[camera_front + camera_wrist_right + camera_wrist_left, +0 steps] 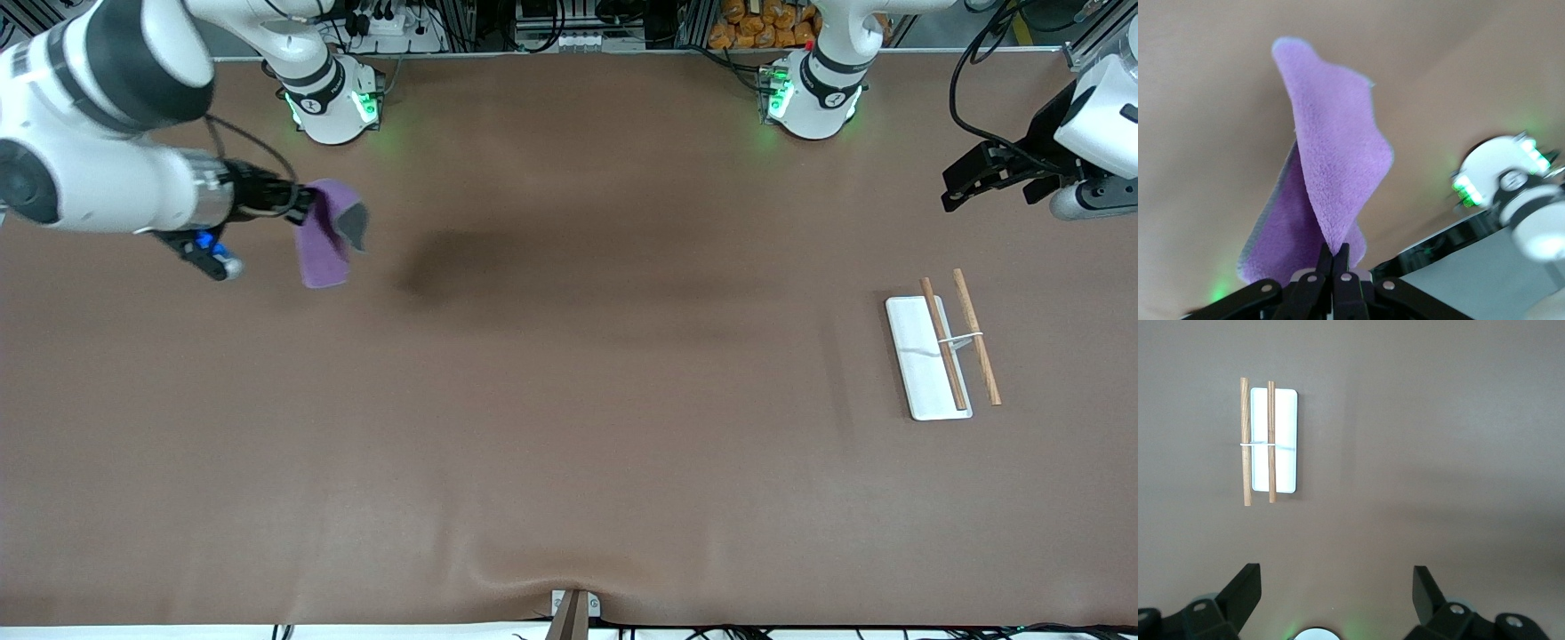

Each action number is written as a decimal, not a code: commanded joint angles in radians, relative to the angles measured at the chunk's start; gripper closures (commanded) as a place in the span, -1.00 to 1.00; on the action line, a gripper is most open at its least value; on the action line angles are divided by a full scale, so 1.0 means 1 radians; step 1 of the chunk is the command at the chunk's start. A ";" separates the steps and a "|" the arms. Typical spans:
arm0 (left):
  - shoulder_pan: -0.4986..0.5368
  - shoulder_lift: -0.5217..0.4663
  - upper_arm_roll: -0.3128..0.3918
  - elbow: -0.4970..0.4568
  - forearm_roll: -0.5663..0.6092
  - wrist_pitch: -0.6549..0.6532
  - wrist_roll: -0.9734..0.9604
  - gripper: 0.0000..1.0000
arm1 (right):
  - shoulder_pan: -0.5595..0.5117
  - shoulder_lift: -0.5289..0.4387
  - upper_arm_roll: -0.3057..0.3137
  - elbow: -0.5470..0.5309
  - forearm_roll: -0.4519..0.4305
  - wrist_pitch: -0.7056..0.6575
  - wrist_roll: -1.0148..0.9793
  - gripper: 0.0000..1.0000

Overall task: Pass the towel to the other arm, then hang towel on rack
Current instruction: 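Lift the towel with the right gripper and carry it toward table center, then hold the towel with the right gripper while the left gripper grasps it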

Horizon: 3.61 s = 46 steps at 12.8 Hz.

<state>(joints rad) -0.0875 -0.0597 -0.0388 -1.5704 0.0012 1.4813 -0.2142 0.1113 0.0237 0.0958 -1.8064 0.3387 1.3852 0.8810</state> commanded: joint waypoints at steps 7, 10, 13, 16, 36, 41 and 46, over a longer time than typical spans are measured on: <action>-0.014 0.049 -0.070 0.020 -0.170 0.077 -0.008 -1.00 | 0.269 0.105 -0.019 0.121 0.330 0.383 0.559 1.00; -0.014 0.058 -0.124 0.020 -0.188 0.085 -0.111 -1.00 | 0.367 0.180 -0.019 0.153 0.462 0.643 0.694 1.00; -0.014 0.080 -0.174 0.021 -0.207 0.096 -0.224 -1.00 | 0.444 0.251 -0.018 0.202 0.477 0.832 0.769 1.00; -0.014 0.113 -0.217 0.018 -0.271 0.137 -0.356 -1.00 | 0.554 0.295 -0.021 0.222 0.464 1.030 0.816 1.00; -0.098 0.314 -0.271 -0.011 -0.441 0.445 -0.685 -1.00 | 0.613 0.397 -0.027 0.335 0.430 1.127 0.941 1.00; -0.100 0.319 -0.271 -0.003 -0.445 0.445 -0.686 -0.70 | 0.611 0.395 -0.027 0.335 0.421 1.126 0.941 1.00; -0.086 0.311 -0.270 0.012 -0.445 0.429 -0.682 0.59 | 0.608 0.394 -0.027 0.332 0.410 1.123 0.941 1.00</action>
<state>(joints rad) -0.1818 0.2637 -0.3076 -1.5698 -0.4245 1.9302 -0.8949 0.7100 0.4048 0.0784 -1.5015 0.7719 2.5121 1.7871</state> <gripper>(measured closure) 0.577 0.982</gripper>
